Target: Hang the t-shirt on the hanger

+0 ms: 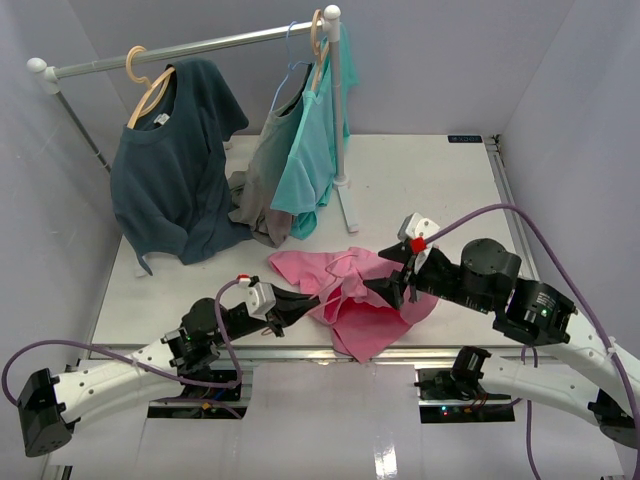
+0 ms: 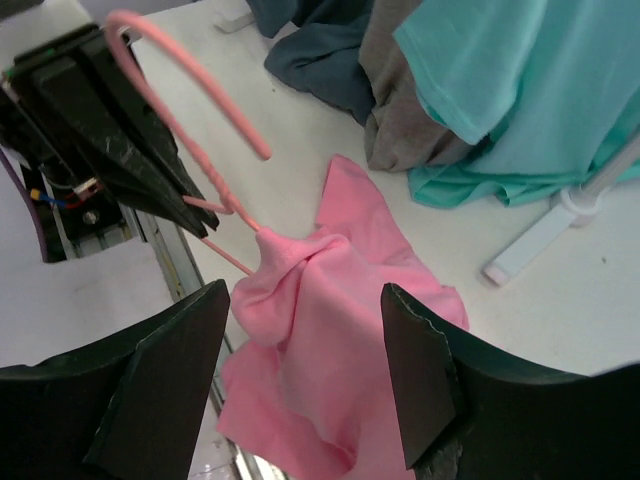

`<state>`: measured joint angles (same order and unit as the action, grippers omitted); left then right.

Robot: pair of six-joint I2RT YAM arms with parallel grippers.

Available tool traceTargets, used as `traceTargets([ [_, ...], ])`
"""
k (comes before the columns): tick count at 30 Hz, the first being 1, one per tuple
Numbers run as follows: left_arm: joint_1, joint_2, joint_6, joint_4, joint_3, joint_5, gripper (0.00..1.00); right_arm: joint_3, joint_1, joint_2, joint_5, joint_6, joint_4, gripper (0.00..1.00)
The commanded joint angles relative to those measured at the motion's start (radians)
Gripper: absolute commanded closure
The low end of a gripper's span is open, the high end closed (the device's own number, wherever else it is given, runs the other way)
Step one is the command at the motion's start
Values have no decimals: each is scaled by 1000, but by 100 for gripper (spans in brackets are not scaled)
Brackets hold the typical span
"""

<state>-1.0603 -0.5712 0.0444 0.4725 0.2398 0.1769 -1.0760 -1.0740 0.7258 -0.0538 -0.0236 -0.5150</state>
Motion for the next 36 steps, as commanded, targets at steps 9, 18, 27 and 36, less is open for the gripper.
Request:
traceTargets([
  [9,0,77,22,-51,40,46,100,-49,-4,70,272,-402,-54,28],
  [18,0,80,25,-31,27,59,100,-36,-4,152,272,-440,-79,32],
  [27,0,104,25,-32,21,64,100,-13,-2,212,326,-414,-70,42],
  [36,0,128,23,-18,26,68,100,40,-1,222,314,-377,-3,53],
])
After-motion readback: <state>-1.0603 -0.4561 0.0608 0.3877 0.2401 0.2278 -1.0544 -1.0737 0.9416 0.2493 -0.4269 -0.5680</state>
